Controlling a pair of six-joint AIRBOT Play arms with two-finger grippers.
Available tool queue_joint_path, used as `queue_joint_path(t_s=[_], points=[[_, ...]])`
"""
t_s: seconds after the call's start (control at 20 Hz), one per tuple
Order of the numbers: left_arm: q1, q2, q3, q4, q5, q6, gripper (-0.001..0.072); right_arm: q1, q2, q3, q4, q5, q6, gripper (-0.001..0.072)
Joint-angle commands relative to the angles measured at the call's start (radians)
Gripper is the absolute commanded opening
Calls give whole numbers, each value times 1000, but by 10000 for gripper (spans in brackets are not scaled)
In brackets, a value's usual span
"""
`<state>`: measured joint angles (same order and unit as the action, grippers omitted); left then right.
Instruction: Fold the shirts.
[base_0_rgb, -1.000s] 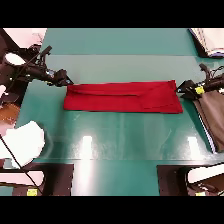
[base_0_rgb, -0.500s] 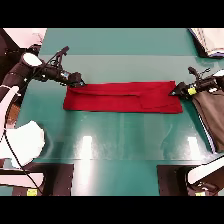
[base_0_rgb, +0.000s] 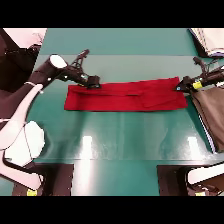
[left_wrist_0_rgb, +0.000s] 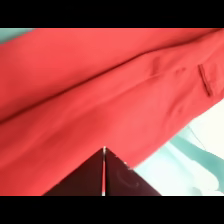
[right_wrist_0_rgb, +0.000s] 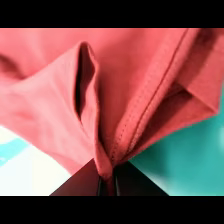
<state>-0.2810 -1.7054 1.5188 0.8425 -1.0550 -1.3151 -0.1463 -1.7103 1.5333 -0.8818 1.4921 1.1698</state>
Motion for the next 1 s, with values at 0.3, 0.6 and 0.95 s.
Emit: queue_joint_path(t_s=[0.3, 0.6, 0.95], points=[[-196, -325, 302, 2, 30, -85, 24, 219, 149, 282, 87, 107, 195, 14], [-200, -339, 302, 0, 64, -92, 24, 425, 48, 530, 85, 129, 229, 14], [-156, -330, 317, 19, -25, -90, 23, 557, 27, 474, 84, 28, 164, 15]])
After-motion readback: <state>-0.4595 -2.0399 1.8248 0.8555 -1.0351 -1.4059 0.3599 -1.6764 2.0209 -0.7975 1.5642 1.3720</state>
